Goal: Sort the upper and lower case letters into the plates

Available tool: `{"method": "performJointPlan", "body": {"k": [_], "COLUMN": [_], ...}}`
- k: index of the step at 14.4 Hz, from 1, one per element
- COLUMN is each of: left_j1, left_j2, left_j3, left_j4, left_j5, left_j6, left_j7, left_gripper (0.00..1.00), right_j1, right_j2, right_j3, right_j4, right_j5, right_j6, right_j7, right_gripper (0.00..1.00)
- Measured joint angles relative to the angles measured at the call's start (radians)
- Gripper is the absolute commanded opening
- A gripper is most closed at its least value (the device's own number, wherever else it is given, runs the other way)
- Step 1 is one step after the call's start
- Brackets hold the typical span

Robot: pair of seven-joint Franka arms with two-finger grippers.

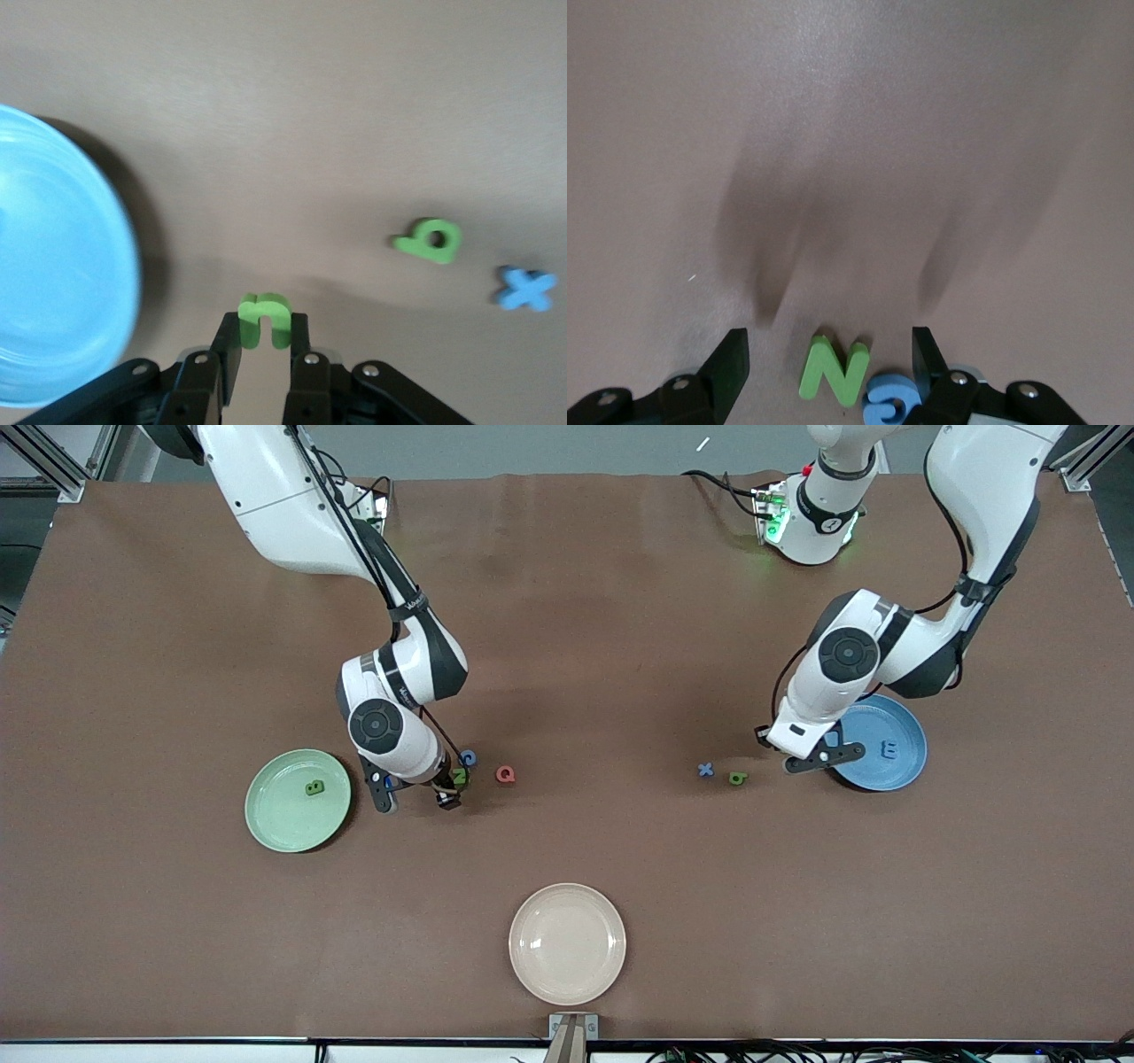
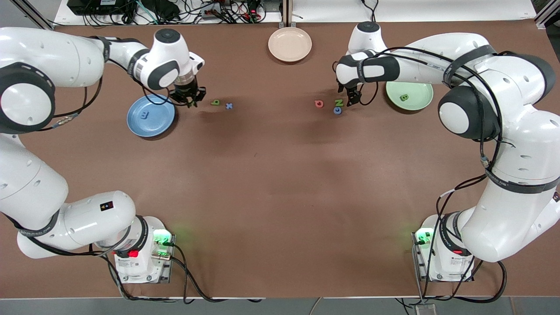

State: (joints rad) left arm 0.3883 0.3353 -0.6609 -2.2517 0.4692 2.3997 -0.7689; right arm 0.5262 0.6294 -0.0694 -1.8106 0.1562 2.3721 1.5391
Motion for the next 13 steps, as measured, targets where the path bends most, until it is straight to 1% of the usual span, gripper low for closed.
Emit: {"method": "performJointPlan", "body": {"k": [3, 6, 10, 12, 13], "left_j1": [0.127, 0.253, 0.347, 0.383, 0.396], "left_j2": [-0.008, -0.008, -0.008, -0.008, -0.008], "left_j3": [-0.026, -0.048, -0.052, -0.053, -0.053], "left_j4": [-0.046, -0.064, -0.081, -0.1, -0.109], "left_j5": [0.0, 0.0, 0.0, 0.0, 0.0], "left_j6": [-0.003, -0.002, -0.001, -0.001, 0.001], "left_j7": [0.153, 0.313, 0.466, 0.515, 0.53], "left_gripper": [0.08, 0.08, 0.08, 0.08, 0.08], "right_j1": [0.0, 0.0, 0.017, 0.029, 0.033], "right_j2": [0.009, 0.01, 0.013, 0.014, 0.016], "right_j3": [-0.004, -0.004, -0.002, -0.002, -0.002], "right_j4": [0.0, 0.0, 0.0, 0.0, 0.0], "right_j5": [0.0, 0.0, 0.0, 0.0, 0.0], "right_j6": [0.008, 0.036, 0.048, 0.048, 0.048], "right_j7": [0.002, 0.022, 0.048, 0.058, 0.06], "right_gripper": [0.81, 0.81, 0.8, 0.8, 0.79]}}
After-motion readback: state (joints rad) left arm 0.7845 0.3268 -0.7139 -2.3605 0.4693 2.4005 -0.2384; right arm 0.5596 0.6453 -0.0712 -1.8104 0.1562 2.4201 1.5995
